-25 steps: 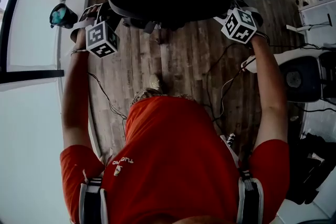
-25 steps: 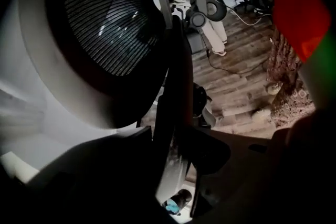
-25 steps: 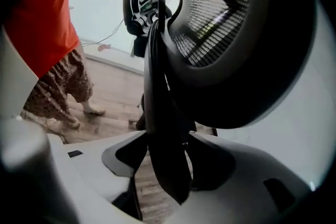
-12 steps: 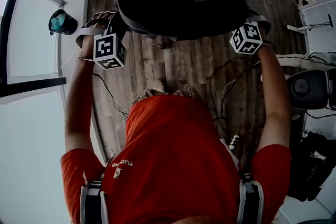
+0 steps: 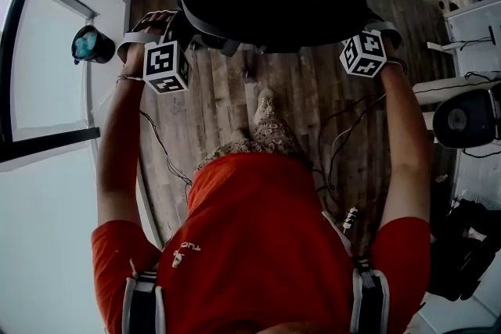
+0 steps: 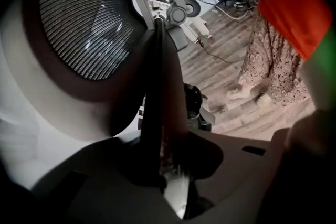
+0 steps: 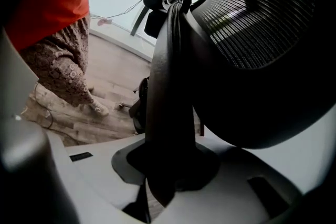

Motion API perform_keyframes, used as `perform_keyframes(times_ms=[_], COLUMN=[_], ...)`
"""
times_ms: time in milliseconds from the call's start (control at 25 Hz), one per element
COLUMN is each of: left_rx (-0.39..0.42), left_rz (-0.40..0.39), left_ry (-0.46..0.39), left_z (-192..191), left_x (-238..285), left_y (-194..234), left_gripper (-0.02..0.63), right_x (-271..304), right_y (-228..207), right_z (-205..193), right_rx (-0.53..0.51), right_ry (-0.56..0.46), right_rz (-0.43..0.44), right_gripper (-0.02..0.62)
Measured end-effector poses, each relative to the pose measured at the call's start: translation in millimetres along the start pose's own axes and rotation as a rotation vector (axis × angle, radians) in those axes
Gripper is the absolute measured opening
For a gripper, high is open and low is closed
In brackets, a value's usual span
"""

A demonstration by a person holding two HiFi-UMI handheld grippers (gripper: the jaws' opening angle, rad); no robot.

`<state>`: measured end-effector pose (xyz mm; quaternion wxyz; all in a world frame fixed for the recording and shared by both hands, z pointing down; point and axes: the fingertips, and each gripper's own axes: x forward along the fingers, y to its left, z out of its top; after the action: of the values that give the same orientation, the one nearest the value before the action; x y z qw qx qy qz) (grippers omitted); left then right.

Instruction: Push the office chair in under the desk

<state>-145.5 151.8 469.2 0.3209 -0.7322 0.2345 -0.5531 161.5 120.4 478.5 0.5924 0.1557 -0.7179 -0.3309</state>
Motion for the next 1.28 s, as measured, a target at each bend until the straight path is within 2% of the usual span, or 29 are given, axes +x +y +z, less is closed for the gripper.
perform_keyframes(times_ms=[320, 520, 720, 1080, 1280], left_rx=[0.002, 0.000, -0.011, -0.009, -0.045], left_rz=[-0.044, -0.033, -0.032, -0.017, -0.043], left_ry=[0.006, 0.015, 0.029, 0.050, 0.088], left_z=[-9.9, -14.4, -25.0, -47.8, -66.8], left_x=[50.3, 80.1, 119.0, 191.5, 230.9], left_y=[45.4, 77.2, 114.4, 190.6, 225.8], left_gripper=[0.072, 0.071, 0.072, 0.074, 0.074], right_x=[44.4, 63.8, 107.5, 173.1, 215.3], right_y=[-37.3, -84.7, -113.3, -195.5, -241.5], right_z=[-26.0, -38.5, -61.3, -93.8, -105.2], right_rx=[-0.002, 0.001, -0.015, -0.033, -0.048], right_ry=[-0.025, -0.033, -0.051, -0.064, -0.077], right_rz=[0.014, -0.019, 0.014, 0.012, 0.012], right_gripper=[0.080, 0.079, 0.078, 0.075, 0.075])
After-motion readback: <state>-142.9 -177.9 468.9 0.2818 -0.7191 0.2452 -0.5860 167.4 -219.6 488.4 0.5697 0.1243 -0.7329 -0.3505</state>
